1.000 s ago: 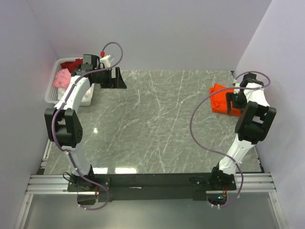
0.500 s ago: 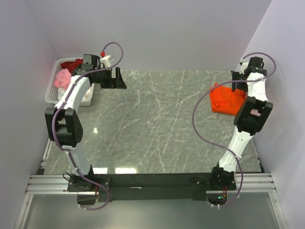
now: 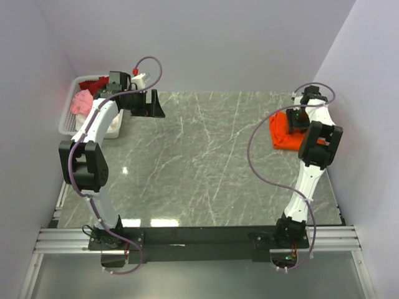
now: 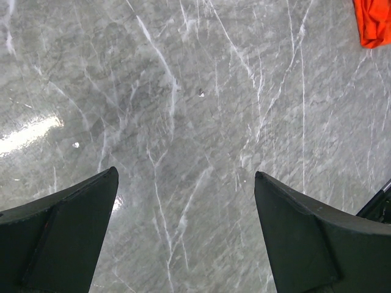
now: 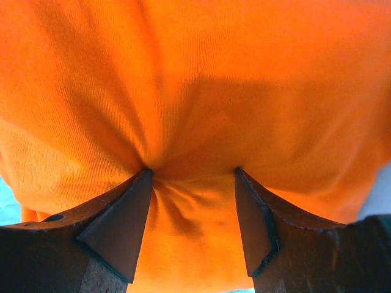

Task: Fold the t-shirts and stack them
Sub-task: Neatly place the folded tshirt to the corner

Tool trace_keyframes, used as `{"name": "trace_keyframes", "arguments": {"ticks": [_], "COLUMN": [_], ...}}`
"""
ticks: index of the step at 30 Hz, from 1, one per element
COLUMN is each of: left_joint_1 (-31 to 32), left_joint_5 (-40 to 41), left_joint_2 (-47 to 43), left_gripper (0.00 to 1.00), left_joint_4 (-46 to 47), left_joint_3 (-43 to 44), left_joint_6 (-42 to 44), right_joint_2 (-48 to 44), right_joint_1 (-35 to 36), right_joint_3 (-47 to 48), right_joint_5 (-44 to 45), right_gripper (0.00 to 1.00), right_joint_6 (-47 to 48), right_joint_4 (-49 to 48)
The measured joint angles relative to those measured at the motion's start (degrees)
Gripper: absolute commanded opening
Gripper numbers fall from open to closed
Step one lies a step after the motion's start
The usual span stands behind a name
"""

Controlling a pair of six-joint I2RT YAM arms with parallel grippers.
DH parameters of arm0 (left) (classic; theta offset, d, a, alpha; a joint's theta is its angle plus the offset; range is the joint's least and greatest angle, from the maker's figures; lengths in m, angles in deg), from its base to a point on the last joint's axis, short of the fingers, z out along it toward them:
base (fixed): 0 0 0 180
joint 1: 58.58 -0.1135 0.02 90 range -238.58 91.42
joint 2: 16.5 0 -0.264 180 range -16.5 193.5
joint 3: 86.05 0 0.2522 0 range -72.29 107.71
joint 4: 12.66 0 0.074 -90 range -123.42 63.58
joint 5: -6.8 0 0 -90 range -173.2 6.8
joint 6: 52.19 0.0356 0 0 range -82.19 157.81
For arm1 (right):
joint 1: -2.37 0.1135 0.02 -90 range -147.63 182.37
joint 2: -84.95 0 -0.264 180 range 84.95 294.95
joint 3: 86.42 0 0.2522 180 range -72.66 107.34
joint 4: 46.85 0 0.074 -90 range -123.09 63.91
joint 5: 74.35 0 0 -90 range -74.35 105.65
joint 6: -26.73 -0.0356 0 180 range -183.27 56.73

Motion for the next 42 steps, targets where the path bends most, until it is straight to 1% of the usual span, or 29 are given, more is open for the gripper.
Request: {"name": "trace_keyframes", "arguments": {"ticks": [4,6,9,16,19,22,26,28,30,32,36,42], "left_joint_1": [0.0,-0.07,-0.2,-0.35,-0.37,-0.48,-0.59,-0.59,-0.59,-0.59,-0.59,-0.59], "left_joint_5": [0.04,0.07,0.07,0.11,0.15,0.15,0.13,0.11,0.09,0.09,0.07,0.04], "left_joint_2": [0.0,0.0,0.0,0.0,0.0,-0.02,-0.2,-0.22,-0.26,-0.39,-0.79,-1.66], "left_gripper": [0.99,0.99,0.99,0.99,0.99,0.99,0.99,0.99,0.99,0.99,0.99,0.99], "left_joint_4": [-0.02,-0.13,-0.13,-0.39,-0.83,-0.85,-0.79,-0.83,-0.79,-0.79,-0.79,-0.59], "left_joint_3": [0.0,0.0,0.0,0.0,0.0,0.0,-0.31,-0.44,-0.59,-0.87,-1.05,-1.97], "left_joint_6": [0.04,0.11,0.28,0.46,0.46,0.46,0.46,0.46,0.46,0.46,0.42,0.2], "right_joint_2": [-0.07,-0.07,0.02,0.2,-1.2,-6.34,-18.34,-21.99,-23.17,-21.79,-15.54,-7.89], "right_joint_1": [2.43,3.48,4.85,6.82,7.02,7.04,6.99,6.97,6.97,6.88,6.75,6.71], "right_joint_3": [-0.15,0.13,0.63,2.84,2.6,-1.25,-10.99,-14.6,-17.29,-18.82,-18.95,-15.13], "right_joint_5": [0.0,-0.04,-0.17,-0.31,-0.5,-1.55,-2.29,-2.03,-1.4,-1.01,-0.02,0.94], "right_gripper": [0.68,0.66,0.66,0.78,0.8,0.8,0.8,0.79,0.79,0.79,0.79,0.79], "right_joint_6": [-0.17,-0.37,-1.27,-3.65,-5.16,-6.36,-6.95,-6.78,-6.32,-5.95,-5.77,-6.14], "right_joint_4": [1.31,1.99,2.84,4.2,4.37,4.31,5.99,6.99,8.74,10.58,13.6,14.56]}}
